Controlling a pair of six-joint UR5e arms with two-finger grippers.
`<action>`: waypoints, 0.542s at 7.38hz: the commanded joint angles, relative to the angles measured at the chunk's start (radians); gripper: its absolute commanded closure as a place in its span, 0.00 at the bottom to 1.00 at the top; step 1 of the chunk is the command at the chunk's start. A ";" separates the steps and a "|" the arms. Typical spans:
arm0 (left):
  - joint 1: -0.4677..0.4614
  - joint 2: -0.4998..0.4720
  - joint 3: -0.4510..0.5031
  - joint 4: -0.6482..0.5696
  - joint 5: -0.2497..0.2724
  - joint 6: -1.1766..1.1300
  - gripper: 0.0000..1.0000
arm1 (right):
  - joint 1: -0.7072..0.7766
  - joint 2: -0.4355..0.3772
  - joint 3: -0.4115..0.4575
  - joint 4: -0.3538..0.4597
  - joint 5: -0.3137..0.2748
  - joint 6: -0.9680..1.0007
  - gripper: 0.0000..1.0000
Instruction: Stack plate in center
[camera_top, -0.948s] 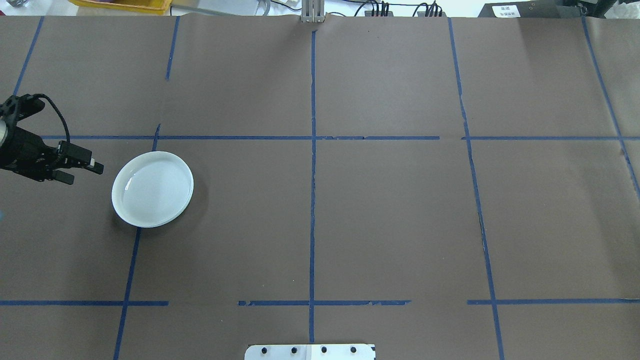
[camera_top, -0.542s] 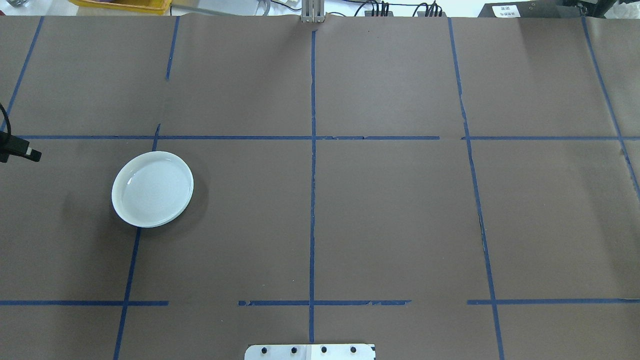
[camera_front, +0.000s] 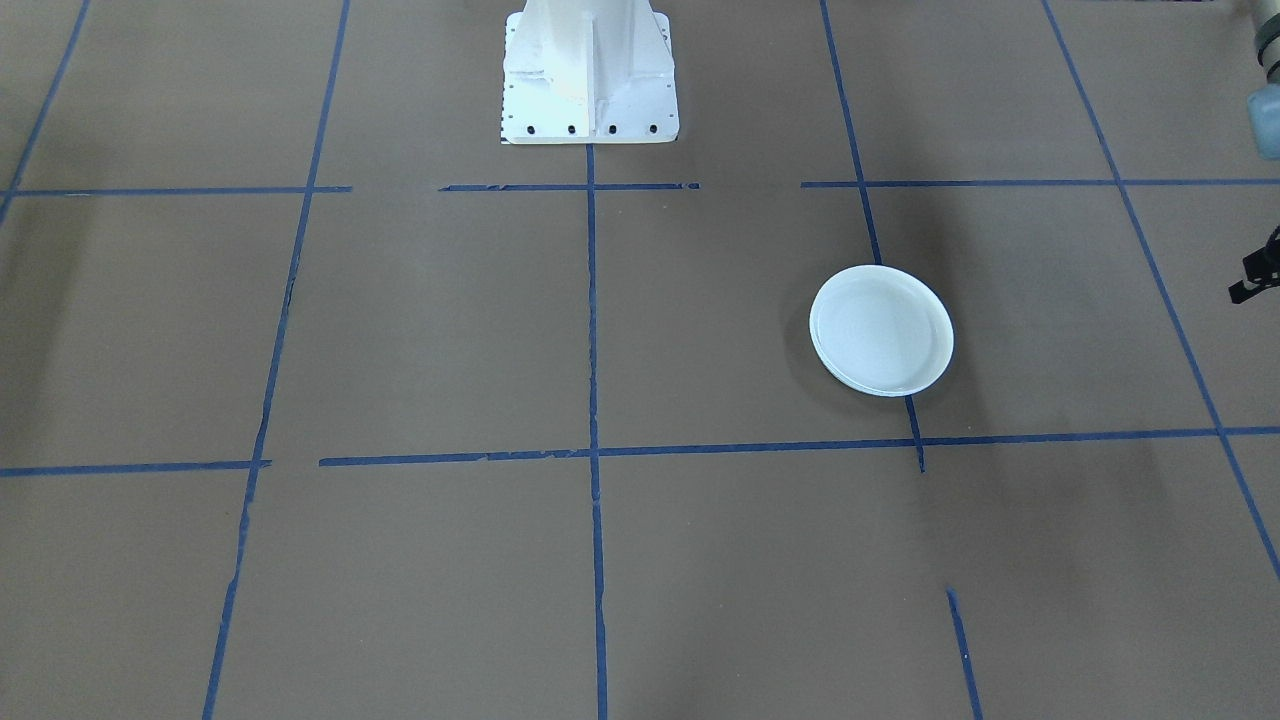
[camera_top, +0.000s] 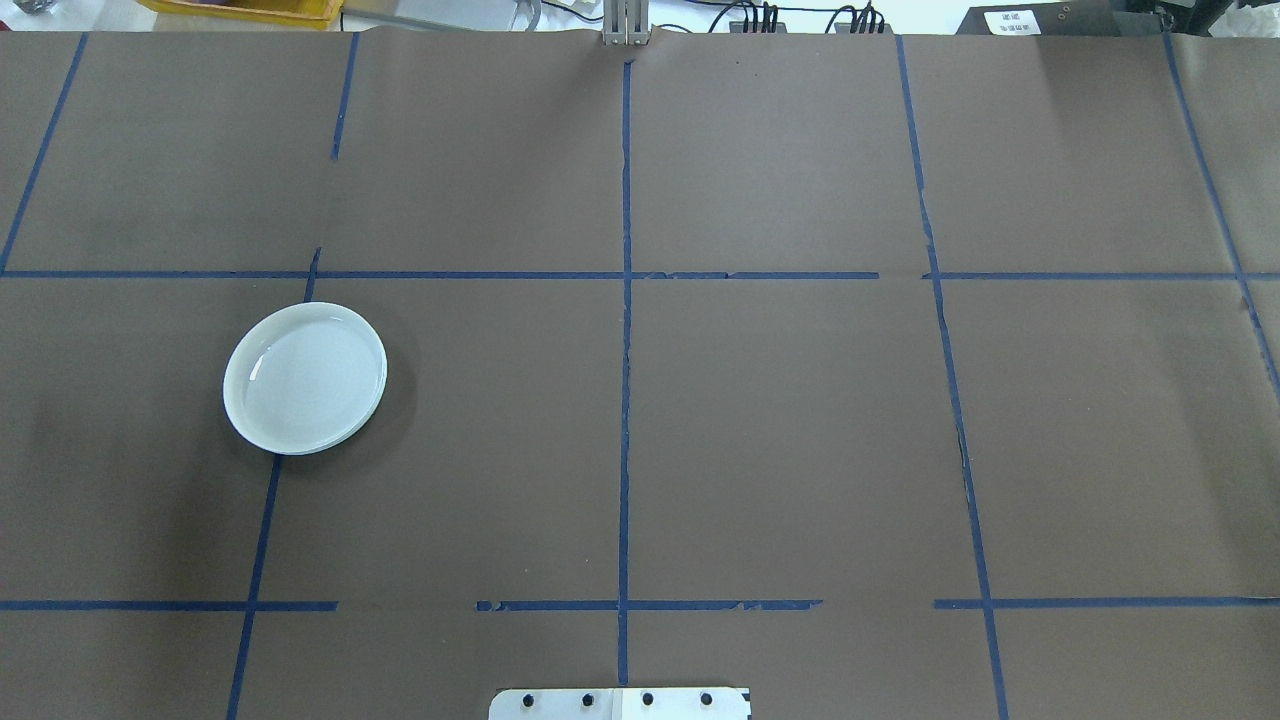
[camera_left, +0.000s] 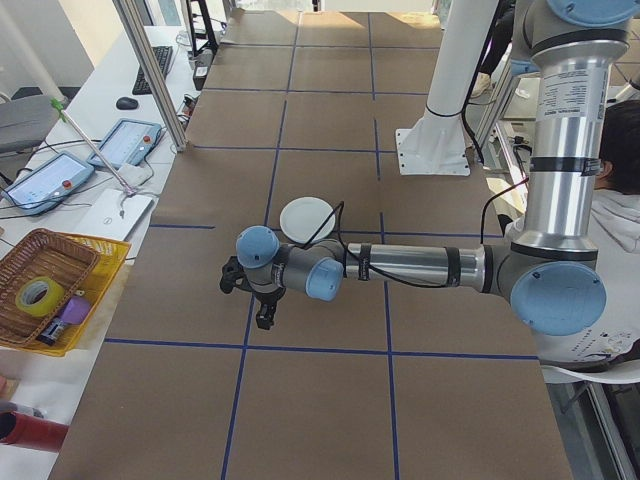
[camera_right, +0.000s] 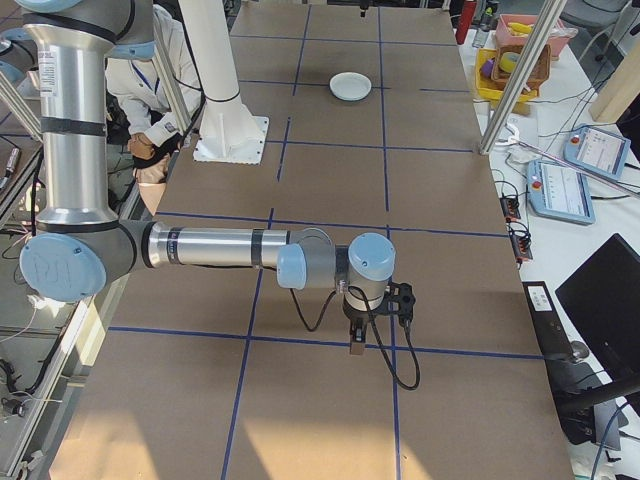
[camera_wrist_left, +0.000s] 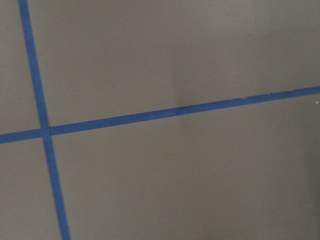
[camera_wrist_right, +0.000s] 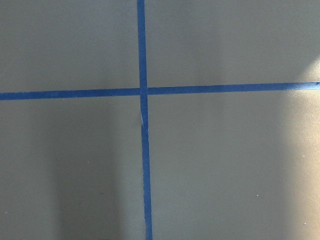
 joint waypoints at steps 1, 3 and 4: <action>-0.095 -0.004 -0.004 0.178 0.011 0.193 0.00 | 0.002 0.000 0.000 0.000 0.001 -0.002 0.00; -0.142 -0.024 -0.010 0.180 0.009 0.194 0.00 | 0.000 0.000 0.000 0.002 -0.001 -0.002 0.00; -0.142 -0.015 -0.029 0.177 0.008 0.192 0.00 | 0.000 0.000 0.000 0.000 -0.001 0.000 0.00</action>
